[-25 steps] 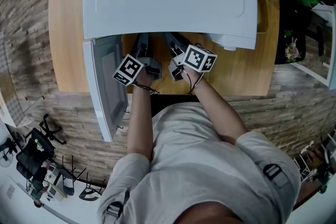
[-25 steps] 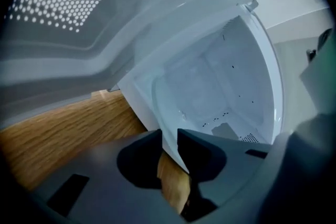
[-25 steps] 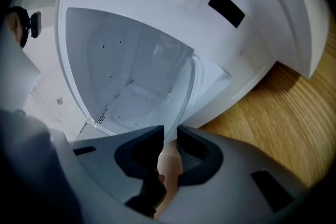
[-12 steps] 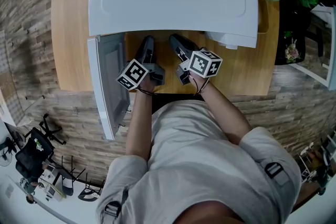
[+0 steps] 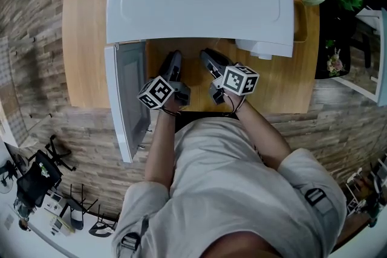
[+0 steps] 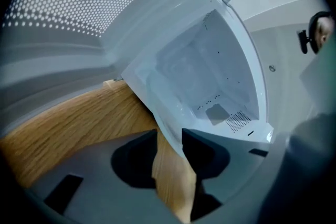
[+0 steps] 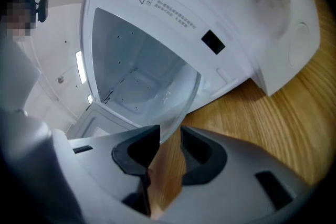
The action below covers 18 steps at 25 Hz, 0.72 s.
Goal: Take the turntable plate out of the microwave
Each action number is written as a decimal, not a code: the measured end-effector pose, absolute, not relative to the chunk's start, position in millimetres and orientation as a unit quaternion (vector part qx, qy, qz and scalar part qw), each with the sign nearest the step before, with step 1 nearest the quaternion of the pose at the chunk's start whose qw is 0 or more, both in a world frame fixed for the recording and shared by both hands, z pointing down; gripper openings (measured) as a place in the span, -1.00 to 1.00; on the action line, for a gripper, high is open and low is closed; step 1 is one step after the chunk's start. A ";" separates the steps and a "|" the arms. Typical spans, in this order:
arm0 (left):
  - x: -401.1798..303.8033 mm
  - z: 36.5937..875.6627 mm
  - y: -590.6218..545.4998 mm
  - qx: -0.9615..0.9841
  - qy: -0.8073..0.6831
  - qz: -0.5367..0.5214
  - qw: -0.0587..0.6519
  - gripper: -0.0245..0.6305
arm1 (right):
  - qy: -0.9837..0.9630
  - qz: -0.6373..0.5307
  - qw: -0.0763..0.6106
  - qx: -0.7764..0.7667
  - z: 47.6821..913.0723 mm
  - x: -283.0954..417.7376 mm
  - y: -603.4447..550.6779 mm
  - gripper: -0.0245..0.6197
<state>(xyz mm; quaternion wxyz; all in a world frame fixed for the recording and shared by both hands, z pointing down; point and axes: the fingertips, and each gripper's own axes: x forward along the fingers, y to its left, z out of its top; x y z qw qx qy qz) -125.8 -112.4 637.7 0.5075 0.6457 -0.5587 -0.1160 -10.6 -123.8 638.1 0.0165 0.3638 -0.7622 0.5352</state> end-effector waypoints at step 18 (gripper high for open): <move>-131.6 641.4 -134.6 0.651 -0.552 -0.113 0.509 -0.48 | -0.751 0.517 0.019 0.410 641.9 2.5 -149.2 -0.54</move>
